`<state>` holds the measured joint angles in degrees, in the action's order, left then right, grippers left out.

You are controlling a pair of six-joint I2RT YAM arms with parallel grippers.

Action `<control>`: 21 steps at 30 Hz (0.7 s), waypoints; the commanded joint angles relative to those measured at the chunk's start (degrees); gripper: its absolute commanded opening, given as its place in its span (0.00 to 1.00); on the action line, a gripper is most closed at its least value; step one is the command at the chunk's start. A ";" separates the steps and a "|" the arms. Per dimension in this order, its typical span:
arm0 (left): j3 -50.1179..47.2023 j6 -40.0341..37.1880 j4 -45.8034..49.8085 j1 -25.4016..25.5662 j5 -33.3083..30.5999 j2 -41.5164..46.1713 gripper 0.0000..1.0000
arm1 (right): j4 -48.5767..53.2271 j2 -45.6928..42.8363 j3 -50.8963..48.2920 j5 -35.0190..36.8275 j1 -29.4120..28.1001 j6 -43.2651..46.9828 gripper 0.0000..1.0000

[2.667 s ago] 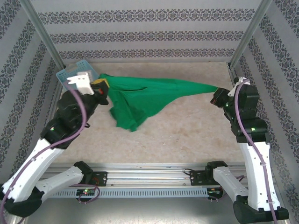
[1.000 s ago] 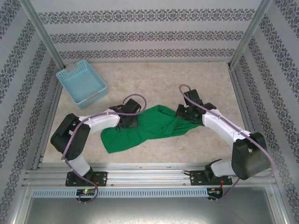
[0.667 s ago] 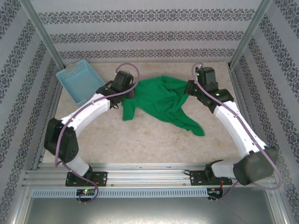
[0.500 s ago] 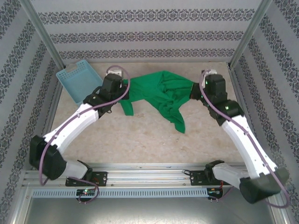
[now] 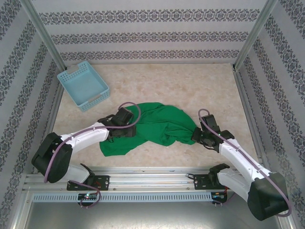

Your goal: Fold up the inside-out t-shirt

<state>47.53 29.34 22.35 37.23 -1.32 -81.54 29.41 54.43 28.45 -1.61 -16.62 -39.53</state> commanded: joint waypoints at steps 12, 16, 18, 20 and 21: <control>30.61 4.90 10.25 19.90 -9.31 -27.39 0.65 | -1.40 -3.52 3.55 0.07 -0.98 -1.55 0.01; 29.19 5.62 12.00 19.06 -11.34 -28.53 0.45 | -0.67 -3.55 3.64 2.43 -0.61 -0.74 0.01; 26.11 5.94 10.28 18.01 -10.96 -26.73 0.34 | -0.58 -2.91 3.64 3.39 0.25 -0.39 0.00; 22.04 6.12 7.44 16.40 -10.52 -23.82 0.24 | -0.71 -1.94 3.85 3.93 1.66 0.18 0.00; 20.28 6.03 6.17 15.44 -10.01 -22.43 0.20 | -0.76 -1.48 3.90 4.11 2.45 0.40 0.00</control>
<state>71.55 34.48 29.10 55.24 -9.72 -108.18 28.05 52.07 30.72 -0.58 -15.68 -40.27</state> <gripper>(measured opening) 0.221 0.060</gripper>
